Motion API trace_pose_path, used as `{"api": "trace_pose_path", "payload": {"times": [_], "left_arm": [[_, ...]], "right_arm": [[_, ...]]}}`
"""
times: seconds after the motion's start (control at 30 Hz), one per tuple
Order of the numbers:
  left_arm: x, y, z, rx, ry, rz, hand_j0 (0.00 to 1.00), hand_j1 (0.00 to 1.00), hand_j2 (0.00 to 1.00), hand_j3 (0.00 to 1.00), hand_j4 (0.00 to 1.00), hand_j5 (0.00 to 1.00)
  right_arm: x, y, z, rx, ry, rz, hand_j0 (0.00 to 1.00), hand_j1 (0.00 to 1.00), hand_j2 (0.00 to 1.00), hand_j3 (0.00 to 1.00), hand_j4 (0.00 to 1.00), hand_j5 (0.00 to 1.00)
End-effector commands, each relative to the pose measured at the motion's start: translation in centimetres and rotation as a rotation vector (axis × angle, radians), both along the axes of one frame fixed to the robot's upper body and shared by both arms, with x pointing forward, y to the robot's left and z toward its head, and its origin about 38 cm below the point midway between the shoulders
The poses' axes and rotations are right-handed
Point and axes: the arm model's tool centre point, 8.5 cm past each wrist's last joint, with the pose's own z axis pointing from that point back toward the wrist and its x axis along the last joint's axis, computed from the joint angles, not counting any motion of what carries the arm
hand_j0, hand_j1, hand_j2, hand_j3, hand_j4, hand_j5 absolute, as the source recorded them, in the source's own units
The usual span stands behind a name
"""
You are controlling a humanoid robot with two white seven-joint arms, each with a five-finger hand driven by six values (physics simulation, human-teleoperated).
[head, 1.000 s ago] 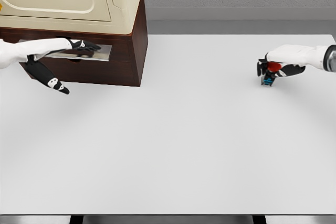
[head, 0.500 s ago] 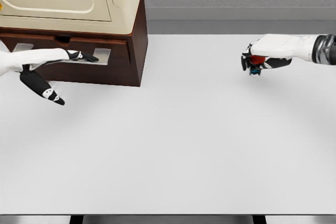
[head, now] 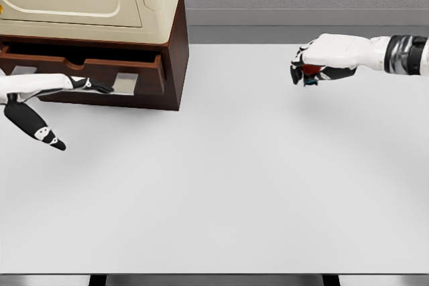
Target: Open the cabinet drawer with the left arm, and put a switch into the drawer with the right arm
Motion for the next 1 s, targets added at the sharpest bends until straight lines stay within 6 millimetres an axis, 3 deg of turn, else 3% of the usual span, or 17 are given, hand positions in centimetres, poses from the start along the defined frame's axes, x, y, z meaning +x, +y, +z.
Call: {"api": "trace_pose_path", "payload": {"times": [0.0, 0.67, 0.97], "left_arm": [[-0.2, 0.7, 0.0, 0.021, -0.002, 0.013, 1.0, 1.0, 1.0, 1.0, 1.0, 1.0], [-1.1, 2.3, -0.4, 0.012, 0.033, 0.052, 1.0, 1.0, 1.0, 1.0, 1.0, 1.0], [-1.3, 2.8, -0.1, 0.003, 0.038, 0.069, 1.0, 1.0, 1.0, 1.0, 1.0, 1.0]], "right_arm": [[-0.1, 0.9, 0.1, 0.014, -0.003, 0.018, 0.43, 0.43, 0.43, 0.43, 0.43, 0.43], [-0.8, 6.5, 2.5, 0.075, -0.03, 0.165, 0.43, 0.43, 0.43, 0.43, 0.43, 0.43], [-1.5, 8.1, 4.3, 0.123, -0.045, 0.222, 0.43, 0.43, 0.43, 0.43, 0.43, 0.43]]}}
